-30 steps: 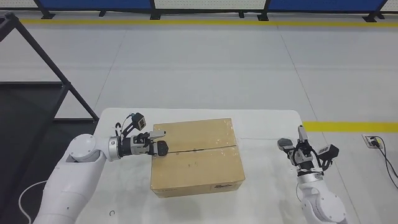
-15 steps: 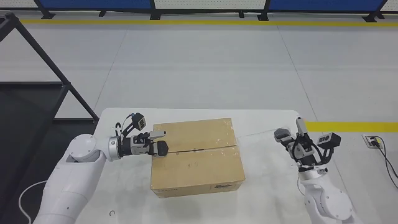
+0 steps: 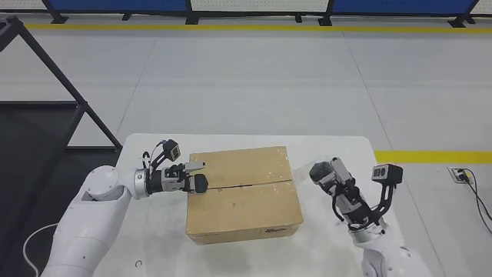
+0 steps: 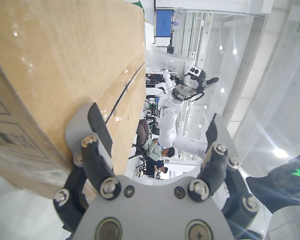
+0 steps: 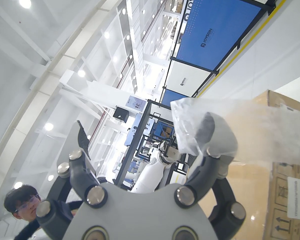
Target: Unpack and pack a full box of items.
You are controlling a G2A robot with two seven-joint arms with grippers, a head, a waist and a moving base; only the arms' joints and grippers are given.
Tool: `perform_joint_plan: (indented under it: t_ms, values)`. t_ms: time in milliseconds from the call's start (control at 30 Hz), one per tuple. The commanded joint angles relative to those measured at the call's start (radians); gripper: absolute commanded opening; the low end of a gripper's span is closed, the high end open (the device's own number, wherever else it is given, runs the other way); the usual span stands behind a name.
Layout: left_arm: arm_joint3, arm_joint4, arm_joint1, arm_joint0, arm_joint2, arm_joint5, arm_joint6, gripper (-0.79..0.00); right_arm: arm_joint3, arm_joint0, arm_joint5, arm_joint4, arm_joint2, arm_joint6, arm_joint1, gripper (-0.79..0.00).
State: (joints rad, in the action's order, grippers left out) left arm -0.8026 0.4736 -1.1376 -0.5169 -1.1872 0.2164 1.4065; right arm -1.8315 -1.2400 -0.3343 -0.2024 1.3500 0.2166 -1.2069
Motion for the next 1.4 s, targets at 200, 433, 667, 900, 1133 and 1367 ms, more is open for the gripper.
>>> perform_joint_plan:
  t_ms: [200, 433, 667, 900, 1133, 1367]
  values:
    - [0.0, 0.0, 0.0, 0.0, 0.0, 0.0, 0.0, 0.0, -0.082, 0.012, 0.043, 0.184, -0.089, -0.13, -0.018, 0.0]
    - [0.0, 0.0, 0.0, 0.0, 0.0, 0.0, 0.0, 0.0, -0.102, 0.051, 0.071, 0.254, -0.14, -0.164, -0.031, 0.0]
    - [0.0, 0.0, 0.0, 0.0, 0.0, 0.0, 0.0, 0.0, -0.104, 0.113, 0.134, 0.331, -0.216, -0.159, -0.048, 0.0]
    - [0.0, 0.0, 0.0, 0.0, 0.0, 0.0, 0.0, 0.0, -0.057, 0.192, 0.205, 0.403, -0.314, -0.172, -0.073, 0.0]
    - [0.0, 0.0, 0.0, 0.0, 0.0, 0.0, 0.0, 0.0, 0.023, 0.268, 0.258, 0.458, -0.404, -0.152, -0.099, 0.0]
    - [0.0, 0.0, 0.0, 0.0, 0.0, 0.0, 0.0, 0.0, 0.107, 0.318, 0.294, 0.525, -0.47, -0.145, -0.124, 0.0]
